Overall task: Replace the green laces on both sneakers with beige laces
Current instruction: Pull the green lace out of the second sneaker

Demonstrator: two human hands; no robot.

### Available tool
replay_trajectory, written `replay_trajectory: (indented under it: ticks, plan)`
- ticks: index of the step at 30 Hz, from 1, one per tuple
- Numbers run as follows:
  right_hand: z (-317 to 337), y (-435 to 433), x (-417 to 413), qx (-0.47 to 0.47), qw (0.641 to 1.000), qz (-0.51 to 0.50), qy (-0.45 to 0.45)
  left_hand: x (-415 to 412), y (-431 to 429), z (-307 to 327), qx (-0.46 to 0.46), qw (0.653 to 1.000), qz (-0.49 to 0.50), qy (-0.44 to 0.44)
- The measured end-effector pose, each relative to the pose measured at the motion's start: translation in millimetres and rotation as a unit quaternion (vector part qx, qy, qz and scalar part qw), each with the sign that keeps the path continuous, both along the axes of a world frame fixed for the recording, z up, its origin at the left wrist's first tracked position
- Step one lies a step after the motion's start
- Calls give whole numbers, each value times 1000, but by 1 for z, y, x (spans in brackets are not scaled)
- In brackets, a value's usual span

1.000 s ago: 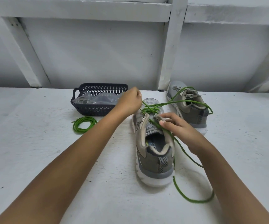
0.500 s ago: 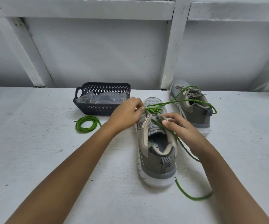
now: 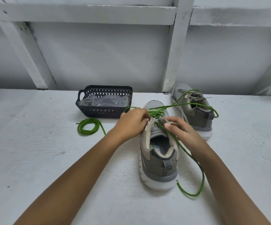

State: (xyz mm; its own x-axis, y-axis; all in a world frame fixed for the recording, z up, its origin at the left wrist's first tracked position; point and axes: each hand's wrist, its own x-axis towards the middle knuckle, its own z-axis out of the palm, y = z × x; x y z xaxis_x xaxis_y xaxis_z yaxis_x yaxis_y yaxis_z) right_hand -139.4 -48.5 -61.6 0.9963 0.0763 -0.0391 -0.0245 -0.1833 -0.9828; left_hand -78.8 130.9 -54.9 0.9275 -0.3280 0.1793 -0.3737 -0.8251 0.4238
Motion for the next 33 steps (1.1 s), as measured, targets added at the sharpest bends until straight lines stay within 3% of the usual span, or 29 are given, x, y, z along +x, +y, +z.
replay_trajectory:
  ticks: [4, 6, 9, 11, 12, 14, 17, 19, 20, 22, 25, 28, 31, 33]
  plan:
    - [-1, -2, -1, -6, 1000, 0, 1, -1, -3, -4, -44, 999, 17, -25]
    - [-1, -2, -1, -6, 1000, 0, -1, -3, -1, 3, -128, 989, 50, -51]
    - [-2, -3, -1, -15, 1000, -5, 4, -1, 14, 18, -331, 928, 162, -59]
    - [-3, -3, 0, -14, 1000, -7, 8, 2, 23, 23, -414, 884, 204, -67]
    - [-2, -3, 1, -13, 1000, -8, 9, 1, 26, 24, -411, 885, 204, -79]
    - [-2, -2, 1, -10, 1000, -8, 10, -2, 24, 23, -338, 920, 167, -106]
    - [-2, -3, 0, -15, 1000, -6, 13, -4, 16, 11, -104, 977, 56, -178]
    - [-2, -3, 0, -12, 1000, -5, 12, -3, 7, 3, 36, 988, 9, -148]
    - [-2, -3, 0, -11, 1000, -4, 12, -3, 3, -1, 48, 993, 1, -107]
    - [-2, -3, 0, -15, 1000, -2, 14, -3, -2, -4, -27, 999, 7, -34]
    - [-1, -3, -2, -9, 1000, -2, 13, -3, -6, -3, -111, 993, 37, -12]
    - [0, -2, -2, -5, 1000, -1, 12, 1, 2, 4, -226, 965, 122, -45]
    - [-1, -2, -2, 5, 1000, 1, 7, 4, 16, 13, -370, 891, 232, -124]
    - [0, -1, -2, 8, 1000, 2, 4, 3, 22, 14, -347, 892, 228, -175]
